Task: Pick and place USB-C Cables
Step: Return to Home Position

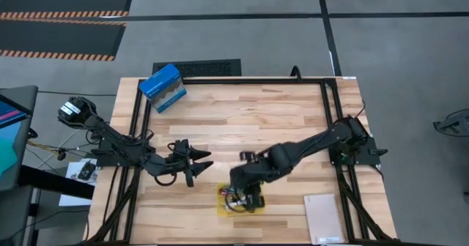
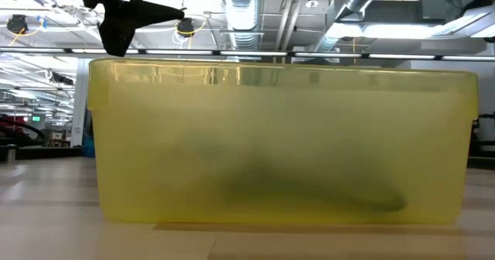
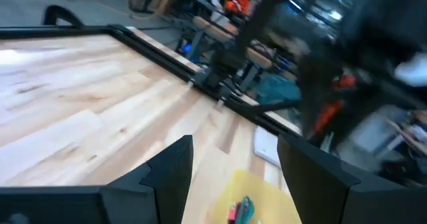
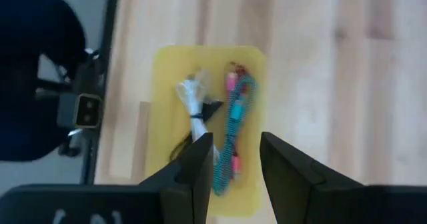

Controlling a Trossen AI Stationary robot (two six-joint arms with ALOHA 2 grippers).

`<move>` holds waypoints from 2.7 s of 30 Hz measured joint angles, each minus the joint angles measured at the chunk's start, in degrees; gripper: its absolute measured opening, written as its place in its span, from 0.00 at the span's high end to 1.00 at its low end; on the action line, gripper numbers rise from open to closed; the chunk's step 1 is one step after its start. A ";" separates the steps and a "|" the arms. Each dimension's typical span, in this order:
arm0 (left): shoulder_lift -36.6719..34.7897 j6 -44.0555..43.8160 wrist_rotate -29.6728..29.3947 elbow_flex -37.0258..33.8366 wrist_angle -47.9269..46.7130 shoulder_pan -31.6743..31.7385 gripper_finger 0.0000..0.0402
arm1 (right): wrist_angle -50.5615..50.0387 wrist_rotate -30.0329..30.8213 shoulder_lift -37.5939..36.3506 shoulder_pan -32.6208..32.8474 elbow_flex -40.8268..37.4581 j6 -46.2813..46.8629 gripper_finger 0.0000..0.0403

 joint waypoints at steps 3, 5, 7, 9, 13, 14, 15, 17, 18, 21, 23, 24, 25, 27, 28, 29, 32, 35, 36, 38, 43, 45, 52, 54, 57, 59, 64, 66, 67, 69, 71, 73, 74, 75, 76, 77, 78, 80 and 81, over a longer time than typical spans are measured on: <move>0.00 -0.70 3.93 0.00 -0.02 0.00 0.48 | -3.01 0.81 -0.11 -0.46 2.58 -1.08 0.64; -0.01 -2.75 8.57 0.00 0.43 0.25 0.48 | -1.68 1.57 0.00 -0.26 3.85 -4.95 0.64; -1.42 0.22 15.01 0.00 0.76 1.62 0.48 | -0.68 2.94 -0.01 -0.25 5.20 -6.90 0.64; -5.03 2.75 24.18 0.00 0.40 3.88 0.48 | -2.42 3.23 -0.58 -1.35 5.84 -8.17 0.64; -17.31 5.34 36.26 0.07 -5.65 8.96 0.48 | -2.43 3.96 -6.27 -4.90 5.88 -9.56 0.64; -21.16 6.26 36.50 0.04 -8.69 9.84 0.48 | -2.57 4.25 -8.48 -5.60 5.67 -10.12 0.64; -24.63 7.53 35.79 0.06 -11.29 10.46 0.48 | -2.25 4.24 -10.57 -6.26 5.26 -10.89 0.64; -31.51 9.88 32.10 0.18 -18.89 11.07 0.48 | 0.09 4.16 -15.10 -7.36 3.64 -12.19 0.65; -34.84 10.91 29.56 0.10 -23.01 11.04 0.48 | 0.59 4.20 -17.47 -8.08 2.17 -12.70 0.65; -42.50 11.39 21.36 -0.36 -31.91 10.56 0.48 | 7.04 4.79 -25.71 -9.83 -4.19 -13.75 0.65; -45.86 11.00 19.14 -1.84 -34.62 10.38 0.48 | 13.70 4.99 -32.04 -10.93 -10.74 -14.20 0.65; -47.04 10.91 18.80 -2.89 -35.05 10.38 0.48 | 16.67 4.94 -35.28 -11.35 -14.64 -14.15 0.64; -48.16 10.87 18.86 -4.30 -35.30 10.38 0.48 | 19.99 4.65 -38.26 -11.90 -18.99 -13.77 0.64; -50.71 9.84 18.73 -8.41 -35.12 10.37 0.48 | 26.60 3.42 -44.54 -13.15 -28.66 -12.11 0.64; -51.95 8.72 18.35 -10.90 -33.81 10.36 0.48 | 29.51 3.37 -47.52 -13.59 -33.63 -10.96 0.64; -53.15 7.69 18.19 -13.64 -32.17 10.36 0.48 | 33.00 3.39 -50.49 -14.18 -38.61 -9.73 0.64; -57.10 5.86 18.40 -21.83 -25.63 10.38 0.48 | 42.29 3.50 -59.38 -16.09 -52.67 -4.82 0.64; -61.25 4.39 18.37 -25.77 -24.44 10.37 0.48 | 49.40 3.37 -67.19 -18.42 -63.38 -0.86 0.64; -62.46 4.18 18.03 -25.46 -27.31 10.38 0.48 | 51.93 3.22 -69.68 -19.24 -66.50 -0.09 0.65; -64.37 4.17 17.75 -25.40 -29.46 10.37 0.48 | 56.43 3.29 -74.51 -20.48 -71.55 0.65 0.65; -68.80 9.27 20.79 -25.60 -28.56 10.36 0.48 | 61.15 3.35 -85.92 -22.47 -81.10 0.73 0.65; -70.43 11.18 22.53 -25.83 -29.95 10.38 0.48 | 60.91 3.45 -90.64 -22.92 -84.90 1.12 0.64; -71.08 12.74 28.51 -25.87 -33.52 10.36 0.48 | 61.07 3.46 -107.63 -23.97 -97.05 3.06 0.64; -71.02 13.29 29.85 -25.88 -33.79 10.36 0.48 | 61.74 3.45 -111.37 -24.19 -100.58 3.26 0.64; -71.02 15.14 32.98 -25.90 -33.73 10.36 0.48 | 63.48 3.57 -110.89 -24.31 -104.69 4.27 0.65; -71.02 15.78 33.61 -25.90 -33.92 10.34 0.48 | 66.19 3.55 -109.90 -24.74 -106.46 5.33 0.65; -70.93 17.28 34.66 -25.94 -34.44 10.34 0.48 | 62.52 4.10 -110.01 -26.11 -109.02 7.88 0.65; -70.91 18.06 34.70 -25.95 -34.60 10.34 0.48 | 61.12 4.08 -109.65 -26.23 -109.04 8.11 0.64; -70.91 18.23 34.50 -25.97 -34.60 10.36 0.48 | 61.16 4.07 -109.75 -26.23 -109.04 7.77 0.64; -70.91 18.26 34.30 -25.97 -34.60 10.36 0.48 | 61.19 4.25 -109.82 -26.17 -109.04 6.39 0.64; -70.89 17.90 34.52 -26.01 -34.73 10.36 0.48 | 60.85 4.27 -109.74 -26.09 -109.02 6.45 0.64; -70.89 17.31 34.82 -26.01 -34.73 10.36 0.48 | 60.98 4.24 -109.80 -26.12 -109.04 6.66 0.64; -70.89 17.25 34.81 -26.01 -34.73 10.36 0.48 | 60.96 4.23 -109.76 -26.12 -109.04 6.65 0.64; -70.89 17.23 34.80 -26.01 -34.73 10.36 0.48 | 60.97 4.14 -109.80 -26.12 -109.04 6.65 0.65; -70.89 17.19 34.77 -26.01 -34.72 10.36 0.48 | 60.97 4.11 -109.79 -26.12 -109.04 6.65 0.65; -70.89 17.14 34.77 -26.03 -34.73 10.36 0.48 | 60.92 4.09 -109.78 -26.11 -109.04 6.65 0.65; -70.89 17.14 34.76 -26.04 -34.73 10.36 0.48 | 60.92 4.08 -109.78 -26.09 -109.04 6.65 0.65; -70.89 17.12 34.75 -26.05 -34.72 10.36 0.48 | 60.92 4.02 -109.78 -26.09 -109.07 6.65 0.65; -70.89 17.12 34.75 -26.05 -34.73 10.36 0.48 | 60.89 4.02 -109.78 -26.09 -109.07 6.66 0.65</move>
